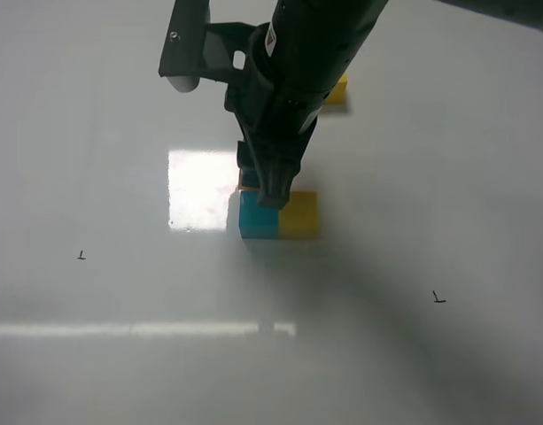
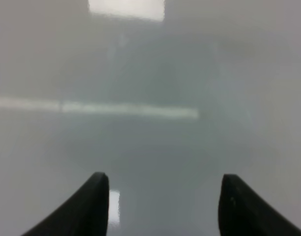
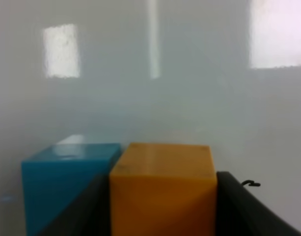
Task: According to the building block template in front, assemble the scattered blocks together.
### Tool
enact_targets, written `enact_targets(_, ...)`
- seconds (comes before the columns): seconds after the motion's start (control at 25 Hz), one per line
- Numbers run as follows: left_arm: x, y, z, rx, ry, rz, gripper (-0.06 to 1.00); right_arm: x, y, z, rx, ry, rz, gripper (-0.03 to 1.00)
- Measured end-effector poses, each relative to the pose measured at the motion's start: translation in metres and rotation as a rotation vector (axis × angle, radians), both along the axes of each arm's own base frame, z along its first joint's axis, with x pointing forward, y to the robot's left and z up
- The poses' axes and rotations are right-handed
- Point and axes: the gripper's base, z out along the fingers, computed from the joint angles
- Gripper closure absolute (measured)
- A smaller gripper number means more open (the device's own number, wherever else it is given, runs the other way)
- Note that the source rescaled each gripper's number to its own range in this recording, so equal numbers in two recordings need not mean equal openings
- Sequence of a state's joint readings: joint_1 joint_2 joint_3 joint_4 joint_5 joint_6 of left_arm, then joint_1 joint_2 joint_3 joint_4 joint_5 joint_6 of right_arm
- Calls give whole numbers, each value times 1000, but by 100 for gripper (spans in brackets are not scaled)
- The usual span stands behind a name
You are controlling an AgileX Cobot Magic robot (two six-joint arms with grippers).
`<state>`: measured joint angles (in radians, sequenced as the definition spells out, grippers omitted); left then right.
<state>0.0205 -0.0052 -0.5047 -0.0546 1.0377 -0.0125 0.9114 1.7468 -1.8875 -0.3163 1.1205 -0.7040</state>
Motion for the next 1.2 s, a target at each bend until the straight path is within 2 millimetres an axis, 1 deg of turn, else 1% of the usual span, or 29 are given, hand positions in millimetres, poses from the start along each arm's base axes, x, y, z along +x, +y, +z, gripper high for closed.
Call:
enact_targets(0.24, 0, 0, 0, 0, 0, 0, 70, -1, 2, -2, 7, 19, 10, 57)
enact_targets(0.52, 0, 0, 0, 0, 0, 0, 70, 1, 3, -9, -31, 40, 10, 57)
enact_targets(0.88, 0, 0, 0, 0, 0, 0, 70, 1, 3, -10, -38, 40, 8, 56)
enact_targets(1.0, 0, 0, 0, 0, 0, 0, 70, 1, 3, -10, -41, 40, 10, 51)
enact_targets(1.04, 0, 0, 0, 0, 0, 0, 70, 1, 3, -10, -42, 41, 10, 48)
enact_targets(1.16, 0, 0, 0, 0, 0, 0, 70, 1, 3, -10, -44, 43, 9, 33)
enact_targets(1.2, 0, 0, 0, 0, 0, 0, 70, 1, 3, -10, -45, 43, 9, 31)
